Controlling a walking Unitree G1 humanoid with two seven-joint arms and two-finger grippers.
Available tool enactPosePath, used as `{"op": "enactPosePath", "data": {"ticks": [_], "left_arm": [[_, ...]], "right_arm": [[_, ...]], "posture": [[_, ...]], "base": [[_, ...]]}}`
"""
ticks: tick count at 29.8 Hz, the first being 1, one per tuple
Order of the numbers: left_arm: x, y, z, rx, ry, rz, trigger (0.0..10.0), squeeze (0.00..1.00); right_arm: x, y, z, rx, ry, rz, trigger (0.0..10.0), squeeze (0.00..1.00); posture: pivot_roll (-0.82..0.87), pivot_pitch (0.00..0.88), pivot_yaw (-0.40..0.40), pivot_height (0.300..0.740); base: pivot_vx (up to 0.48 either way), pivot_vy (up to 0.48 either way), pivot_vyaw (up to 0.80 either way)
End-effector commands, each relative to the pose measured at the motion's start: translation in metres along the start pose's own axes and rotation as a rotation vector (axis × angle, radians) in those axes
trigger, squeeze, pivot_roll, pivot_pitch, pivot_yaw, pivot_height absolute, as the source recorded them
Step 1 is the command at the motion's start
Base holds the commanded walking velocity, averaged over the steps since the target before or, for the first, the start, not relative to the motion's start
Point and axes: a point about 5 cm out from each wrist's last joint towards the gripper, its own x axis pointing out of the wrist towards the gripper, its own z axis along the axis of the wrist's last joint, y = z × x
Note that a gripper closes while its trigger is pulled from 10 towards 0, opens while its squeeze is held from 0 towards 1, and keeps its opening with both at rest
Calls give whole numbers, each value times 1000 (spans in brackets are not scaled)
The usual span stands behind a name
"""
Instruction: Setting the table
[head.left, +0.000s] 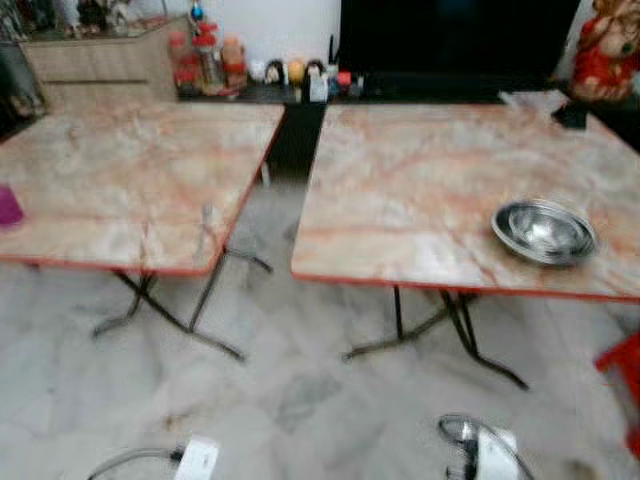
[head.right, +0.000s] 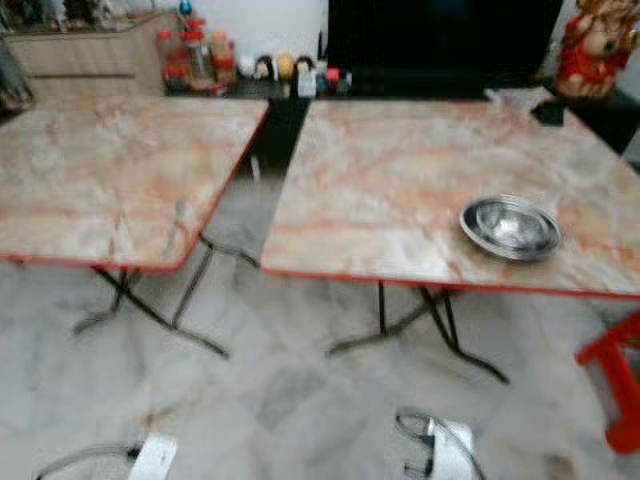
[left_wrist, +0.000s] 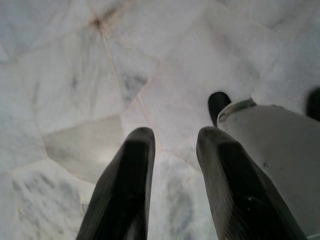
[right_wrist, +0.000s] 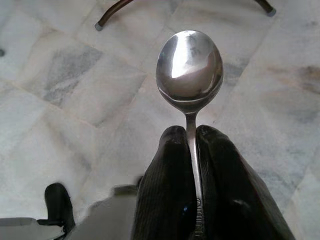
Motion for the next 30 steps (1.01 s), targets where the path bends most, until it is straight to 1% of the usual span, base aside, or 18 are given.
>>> {"op": "enactPosePath", "data": {"ticks": [1,19,22,24,26,29,30], "left_arm": [[1,-3,5,-5,-14,-5,10000,0],[0,-3,3,-15,-14,-4,10000,0],[0,-2,3,-20,-17,-2,10000,0],[0,-4,6,-53,-39,-15,10000,0],[0,-4,8,-60,-53,-17,10000,0],[0,-3,9,-118,-67,-18,10000,0],[0,-3,9,-113,-64,-23,10000,0]], "right_arm": [[0,-7,3,3,-11,-20,10000,0],[0,-7,1,-2,-6,-22,10000,0],[0,-7,3,-3,-10,-23,10000,0],[0,-7,4,-3,-12,-23,10000,0],[0,-6,4,-3,-12,-23,10000,0],[1,-6,4,-2,-13,-23,10000,0],[1,-6,4,-2,-13,-23,10000,0]], "posture": [[-49,0,16,740],[-43,0,9,740],[-45,0,8,740],[-43,0,7,740],[-45,0,8,740],[-43,0,7,740],[-43,0,7,740]], "base": [[0,-292,0],[0,-292,0],[0,0,0],[0,0,0],[0,0,0],[0,0,0],[0,0,0]]}}
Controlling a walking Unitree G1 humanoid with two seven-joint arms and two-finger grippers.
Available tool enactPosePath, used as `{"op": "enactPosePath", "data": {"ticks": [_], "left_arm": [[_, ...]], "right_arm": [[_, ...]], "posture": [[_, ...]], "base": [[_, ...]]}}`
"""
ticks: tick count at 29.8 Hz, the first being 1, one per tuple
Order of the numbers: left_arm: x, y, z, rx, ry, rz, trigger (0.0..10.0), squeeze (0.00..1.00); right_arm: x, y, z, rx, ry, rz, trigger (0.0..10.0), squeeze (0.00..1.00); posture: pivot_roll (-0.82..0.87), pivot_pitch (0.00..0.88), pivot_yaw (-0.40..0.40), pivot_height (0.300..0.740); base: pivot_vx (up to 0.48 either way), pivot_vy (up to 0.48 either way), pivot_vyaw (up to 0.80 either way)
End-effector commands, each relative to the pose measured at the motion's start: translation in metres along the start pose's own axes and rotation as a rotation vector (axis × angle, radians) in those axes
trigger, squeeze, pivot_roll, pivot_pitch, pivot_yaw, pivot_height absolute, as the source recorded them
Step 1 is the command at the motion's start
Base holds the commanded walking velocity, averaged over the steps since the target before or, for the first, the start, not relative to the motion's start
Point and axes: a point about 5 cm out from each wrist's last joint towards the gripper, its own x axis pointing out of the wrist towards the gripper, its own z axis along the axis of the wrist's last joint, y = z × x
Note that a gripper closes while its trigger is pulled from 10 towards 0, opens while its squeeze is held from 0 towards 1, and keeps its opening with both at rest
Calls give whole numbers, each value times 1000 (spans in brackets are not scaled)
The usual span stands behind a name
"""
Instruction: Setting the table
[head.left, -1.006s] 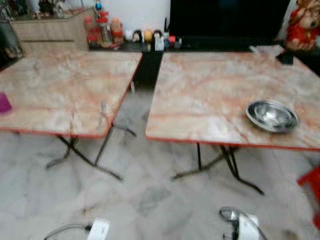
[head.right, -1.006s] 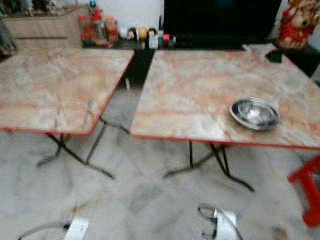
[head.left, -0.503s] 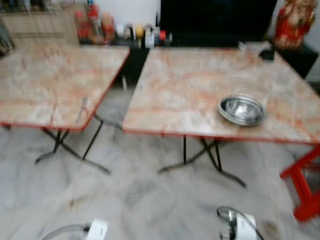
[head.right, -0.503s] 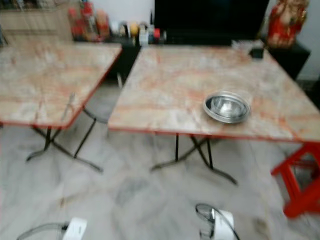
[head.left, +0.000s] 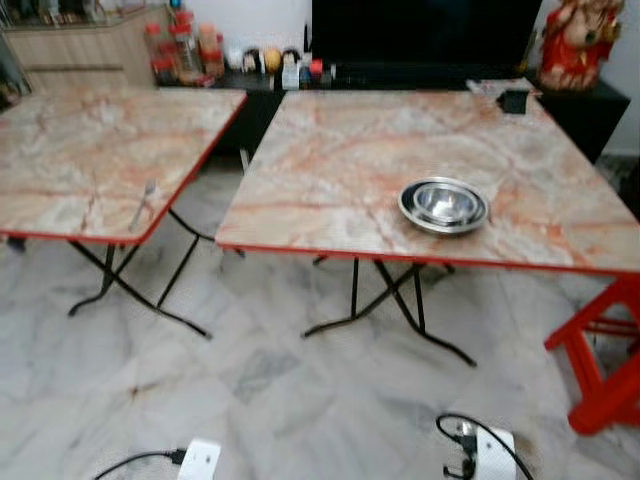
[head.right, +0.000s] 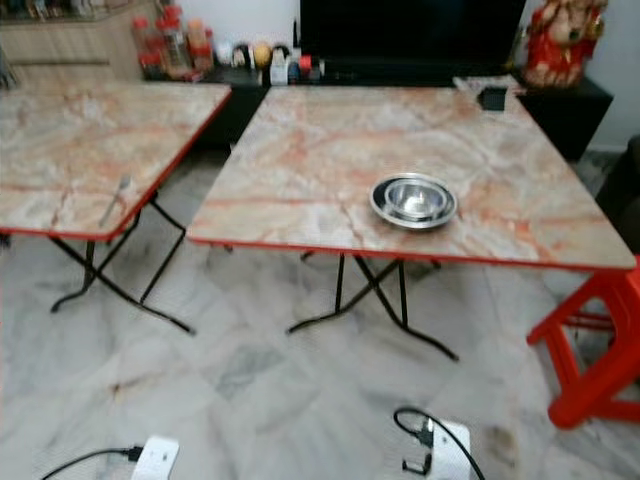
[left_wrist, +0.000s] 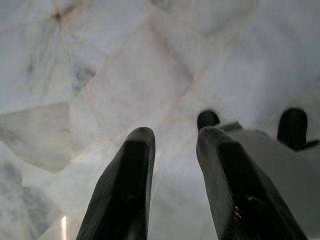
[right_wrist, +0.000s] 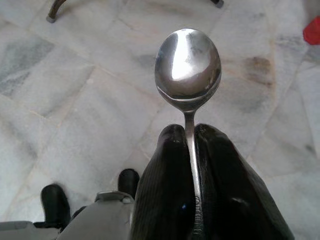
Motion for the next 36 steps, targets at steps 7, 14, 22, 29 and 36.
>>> {"op": "enactPosePath", "data": {"ticks": [7,14,22,29,36], "left_arm": [[0,8,0,-10,-1,16,10000,0],[0,9,1,-12,-3,18,10000,0],[0,9,2,-9,-2,18,10000,0],[1,7,3,-6,-4,10,10000,0],[1,7,5,-4,-8,9,10000,0]], "right_arm": [[1,7,3,11,-8,17,10000,0],[1,8,5,16,-5,20,10000,0],[2,10,7,6,-13,23,10000,0],[2,10,6,9,-10,19,10000,0],[2,10,6,8,-6,18,10000,0]], "posture": [[-40,0,7,740],[-37,0,7,740],[-34,0,7,740],[-37,0,10,740],[-36,0,12,740]], "base": [[126,0,0],[318,0,-481],[318,0,0],[325,0,0],[326,0,0]]}}
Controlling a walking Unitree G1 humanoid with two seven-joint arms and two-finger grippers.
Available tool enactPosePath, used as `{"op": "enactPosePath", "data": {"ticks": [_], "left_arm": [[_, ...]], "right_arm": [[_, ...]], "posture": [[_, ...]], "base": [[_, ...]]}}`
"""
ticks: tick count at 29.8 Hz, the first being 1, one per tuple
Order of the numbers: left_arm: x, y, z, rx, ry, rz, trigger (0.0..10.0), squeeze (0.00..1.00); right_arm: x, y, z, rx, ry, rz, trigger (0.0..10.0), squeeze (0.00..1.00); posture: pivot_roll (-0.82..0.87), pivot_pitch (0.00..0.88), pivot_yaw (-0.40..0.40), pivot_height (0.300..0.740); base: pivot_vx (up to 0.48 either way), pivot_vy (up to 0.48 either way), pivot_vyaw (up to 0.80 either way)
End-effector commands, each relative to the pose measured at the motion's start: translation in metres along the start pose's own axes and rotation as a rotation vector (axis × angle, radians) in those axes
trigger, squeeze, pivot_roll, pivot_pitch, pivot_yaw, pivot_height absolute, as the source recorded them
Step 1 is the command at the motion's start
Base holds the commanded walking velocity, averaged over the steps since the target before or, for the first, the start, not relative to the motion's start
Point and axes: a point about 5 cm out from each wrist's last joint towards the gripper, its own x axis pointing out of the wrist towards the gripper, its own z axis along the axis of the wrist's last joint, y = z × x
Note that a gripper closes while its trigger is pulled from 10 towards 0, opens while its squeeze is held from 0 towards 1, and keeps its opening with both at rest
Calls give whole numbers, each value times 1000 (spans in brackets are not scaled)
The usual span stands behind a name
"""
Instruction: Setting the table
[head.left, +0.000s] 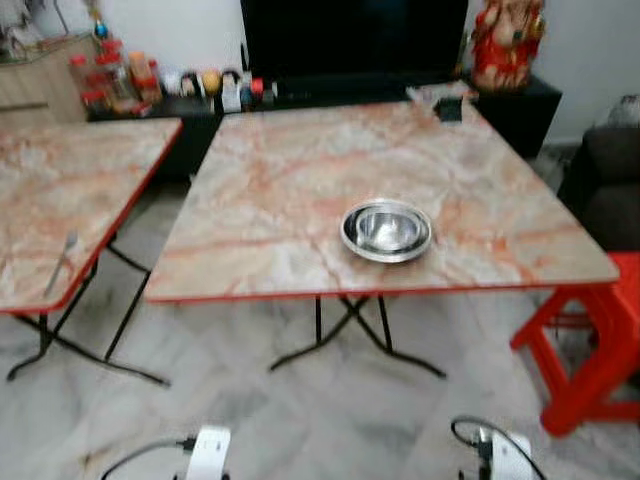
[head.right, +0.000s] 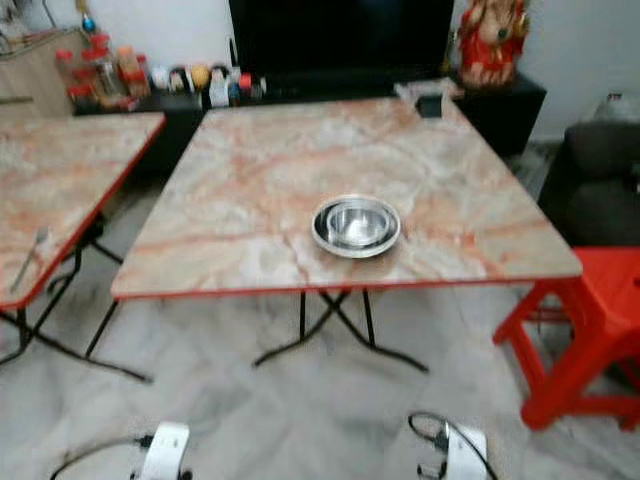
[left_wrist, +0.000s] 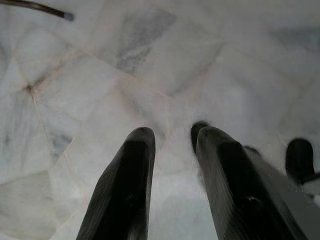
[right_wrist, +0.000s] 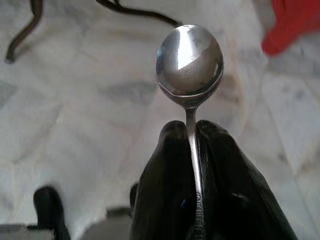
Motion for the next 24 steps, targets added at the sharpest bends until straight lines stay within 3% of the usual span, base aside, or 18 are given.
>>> {"op": "enactPosePath", "data": {"ticks": [1,15,24], "left_arm": [[0,7,-2,1,15,16,10000,0],[-1,7,-5,4,24,12,10000,0],[-1,3,-4,-1,11,-2,10000,0]], "right_arm": [[0,10,1,2,-3,26,10000,0],[0,12,1,-21,0,38,10000,0],[0,11,-1,-20,2,36,10000,0]], "posture": [[-36,0,12,740],[-33,0,8,740],[-34,0,10,740]], "base": [[326,0,0],[319,0,0],[0,0,0]]}}
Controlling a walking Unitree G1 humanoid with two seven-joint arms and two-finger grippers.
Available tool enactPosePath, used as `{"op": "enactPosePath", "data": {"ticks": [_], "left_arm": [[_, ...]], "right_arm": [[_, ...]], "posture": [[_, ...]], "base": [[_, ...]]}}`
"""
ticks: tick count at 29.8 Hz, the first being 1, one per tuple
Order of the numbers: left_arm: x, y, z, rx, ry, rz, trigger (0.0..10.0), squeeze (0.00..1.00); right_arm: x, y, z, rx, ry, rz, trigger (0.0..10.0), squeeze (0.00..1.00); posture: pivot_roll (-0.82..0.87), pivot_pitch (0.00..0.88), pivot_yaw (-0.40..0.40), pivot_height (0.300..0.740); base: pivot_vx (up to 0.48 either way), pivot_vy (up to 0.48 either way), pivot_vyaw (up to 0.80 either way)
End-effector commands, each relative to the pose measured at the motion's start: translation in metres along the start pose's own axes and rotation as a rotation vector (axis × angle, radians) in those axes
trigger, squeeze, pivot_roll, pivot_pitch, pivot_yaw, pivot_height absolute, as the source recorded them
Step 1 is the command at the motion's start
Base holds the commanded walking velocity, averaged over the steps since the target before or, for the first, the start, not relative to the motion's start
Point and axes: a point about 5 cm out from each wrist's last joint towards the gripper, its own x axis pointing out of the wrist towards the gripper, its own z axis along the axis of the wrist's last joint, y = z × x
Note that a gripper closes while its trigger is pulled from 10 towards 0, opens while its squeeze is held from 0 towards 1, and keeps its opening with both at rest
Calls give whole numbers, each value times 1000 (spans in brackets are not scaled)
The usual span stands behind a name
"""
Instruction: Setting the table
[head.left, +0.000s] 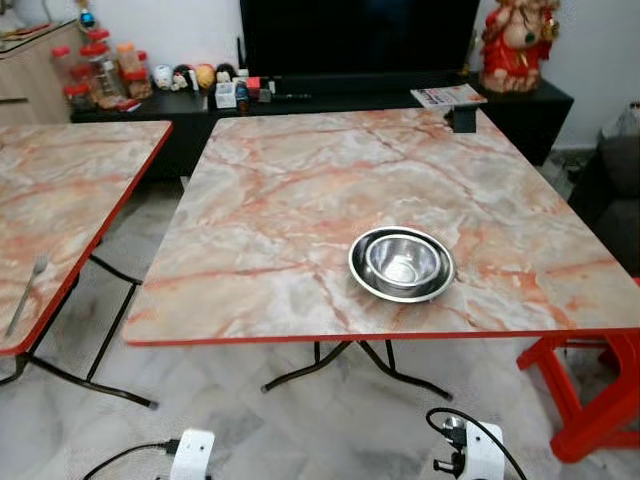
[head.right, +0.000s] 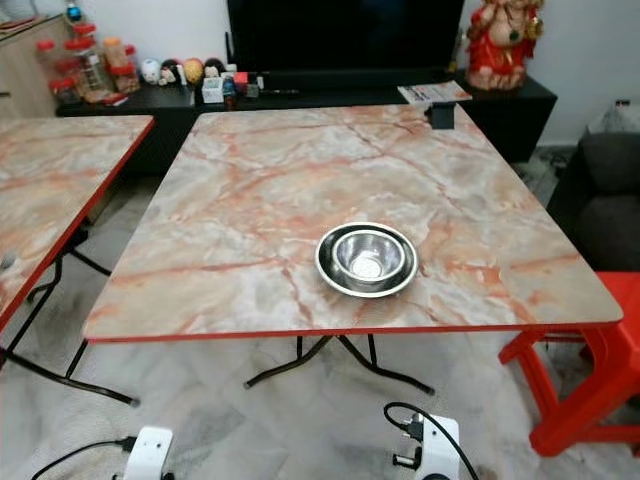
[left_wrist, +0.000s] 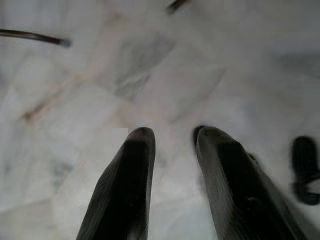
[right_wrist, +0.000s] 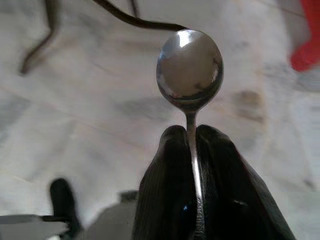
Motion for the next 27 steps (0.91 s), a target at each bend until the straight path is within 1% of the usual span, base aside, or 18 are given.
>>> {"op": "enactPosePath", "data": {"ticks": [1,5,8,9,11,23,27], "left_arm": [[-3,10,-13,7,43,25,10000,0],[-3,12,-13,28,46,33,10000,0],[-3,12,-14,30,47,34,10000,0],[-3,12,-14,33,47,34,10000,0],[-3,12,-14,34,47,33,10000,0],[-3,12,-14,42,47,29,10000,0],[-3,13,-13,43,46,30,10000,0]], "right_arm": [[1,7,4,-10,-13,19,10000,0],[1,8,5,-20,-19,32,10000,0],[1,9,6,-37,-20,43,10000,0],[1,9,6,-16,-20,37,10000,0],[1,9,6,-5,-20,32,10000,0],[1,9,4,-37,-11,34,10000,0],[1,9,4,-35,-10,32,10000,0]], "posture": [[-35,0,10,740],[-35,0,11,740],[-37,0,13,740],[-39,0,14,740],[-39,0,14,740],[-39,0,14,740],[-39,0,12,740]], "base": [[0,0,0],[0,0,0],[0,0,556],[0,0,0],[0,0,0],[20,0,0],[251,-320,0]]}}
